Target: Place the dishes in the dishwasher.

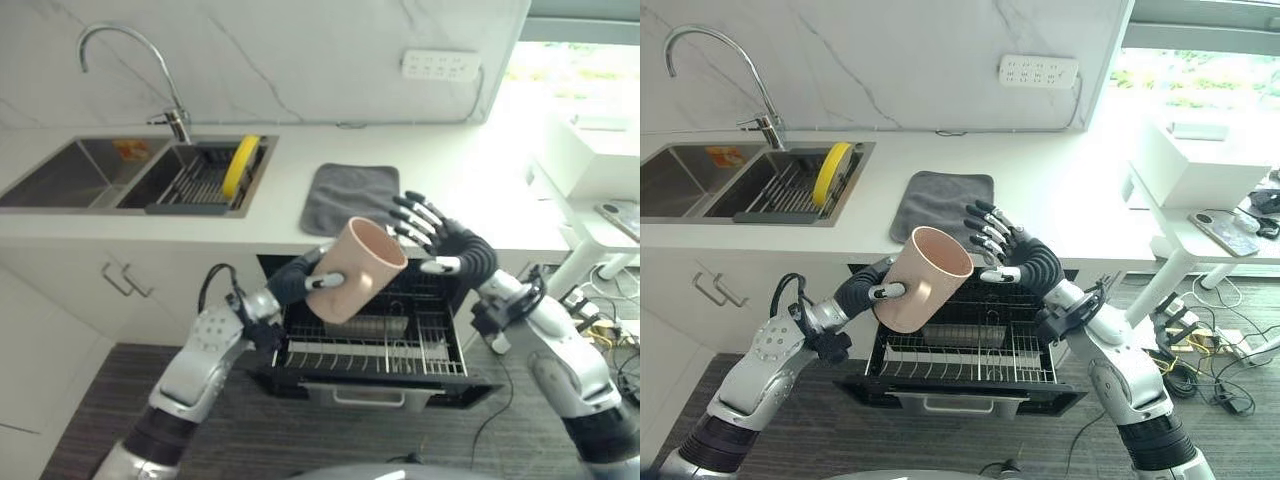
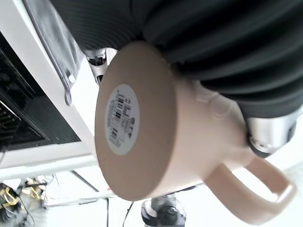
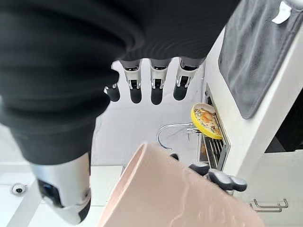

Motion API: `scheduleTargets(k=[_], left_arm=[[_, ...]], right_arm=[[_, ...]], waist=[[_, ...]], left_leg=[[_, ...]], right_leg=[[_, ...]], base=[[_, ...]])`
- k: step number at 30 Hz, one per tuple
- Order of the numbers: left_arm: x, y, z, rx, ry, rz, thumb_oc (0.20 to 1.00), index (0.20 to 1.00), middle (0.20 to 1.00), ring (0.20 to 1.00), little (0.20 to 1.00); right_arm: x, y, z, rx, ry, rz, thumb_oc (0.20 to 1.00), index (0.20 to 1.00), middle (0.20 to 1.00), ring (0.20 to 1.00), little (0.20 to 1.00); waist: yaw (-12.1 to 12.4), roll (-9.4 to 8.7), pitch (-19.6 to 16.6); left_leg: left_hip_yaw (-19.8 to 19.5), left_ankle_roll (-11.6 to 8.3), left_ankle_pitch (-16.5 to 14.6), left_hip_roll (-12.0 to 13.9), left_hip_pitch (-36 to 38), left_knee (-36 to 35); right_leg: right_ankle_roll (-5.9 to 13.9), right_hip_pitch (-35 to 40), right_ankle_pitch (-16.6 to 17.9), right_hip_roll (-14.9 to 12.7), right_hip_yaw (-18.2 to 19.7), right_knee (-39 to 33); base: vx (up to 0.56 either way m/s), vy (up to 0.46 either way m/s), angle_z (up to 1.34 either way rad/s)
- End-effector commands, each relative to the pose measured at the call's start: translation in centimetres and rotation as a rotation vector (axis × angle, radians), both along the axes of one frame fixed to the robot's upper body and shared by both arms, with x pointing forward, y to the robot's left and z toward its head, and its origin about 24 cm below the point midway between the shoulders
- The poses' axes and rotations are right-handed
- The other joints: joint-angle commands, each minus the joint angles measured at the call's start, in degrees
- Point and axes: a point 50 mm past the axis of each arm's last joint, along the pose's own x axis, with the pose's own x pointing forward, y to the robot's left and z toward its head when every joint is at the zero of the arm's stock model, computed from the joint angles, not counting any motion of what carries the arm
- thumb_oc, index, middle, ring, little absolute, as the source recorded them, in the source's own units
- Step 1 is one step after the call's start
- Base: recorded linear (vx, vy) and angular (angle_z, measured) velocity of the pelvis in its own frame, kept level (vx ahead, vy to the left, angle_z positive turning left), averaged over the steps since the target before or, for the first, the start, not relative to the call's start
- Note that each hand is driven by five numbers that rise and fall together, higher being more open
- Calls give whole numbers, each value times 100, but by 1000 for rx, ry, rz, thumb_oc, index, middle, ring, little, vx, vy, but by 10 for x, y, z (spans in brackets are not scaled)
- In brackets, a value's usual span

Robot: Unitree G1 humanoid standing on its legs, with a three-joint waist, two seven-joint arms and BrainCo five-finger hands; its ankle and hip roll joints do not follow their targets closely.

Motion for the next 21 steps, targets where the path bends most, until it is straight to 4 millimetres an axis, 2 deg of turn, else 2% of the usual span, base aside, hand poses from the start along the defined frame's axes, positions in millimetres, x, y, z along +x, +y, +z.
scheduleTargets(k=[1, 8, 10, 17, 21], left_arm=[[11, -2, 27, -31, -112, -69, 200, 200, 200, 200, 200], [14, -6, 33, -99, -93, -111, 200, 200, 200, 200, 200], [15, -5, 33, -179, -38, -127, 200, 200, 200, 200, 200], [15, -8, 22, -328, 88, -155, 200, 200, 200, 200, 200], [13, -11, 16, -357, 131, -181, 200, 200, 200, 200, 200]], right_arm=[[3, 4, 26, 1, -113, 66, 1000, 1000, 1000, 1000, 1000], [6, 11, 29, -70, -156, 98, 1000, 1000, 1000, 1000, 1000], [6, 11, 29, -66, -156, 104, 1000, 1000, 1000, 1000, 1000], [5, 13, 31, -69, -185, 115, 1000, 1000, 1000, 1000, 1000], [4, 12, 35, -63, -221, 105, 1000, 1000, 1000, 1000, 1000]], waist=[[32, -95, -161], [6, -102, -182], [9, -108, -194], [-2, -113, -207], [-12, -117, -210]], left_leg=[[-111, 78, -388, 36, 132, 8], [-93, 66, -375, 38, 145, 8], [-93, 61, -371, 37, 142, 8], [-102, 51, -375, 39, 149, 8], [-106, 57, -379, 40, 151, 8]], right_leg=[[276, 237, -432, -136, 134, 12], [254, 250, -435, -116, 165, 12], [246, 259, -444, -115, 160, 12], [226, 269, -454, -112, 160, 12], [214, 277, -467, -108, 170, 12]], base=[[0, 0, 0], [0, 0, 0], [0, 0, 0], [0, 0, 0], [0, 0, 0]])
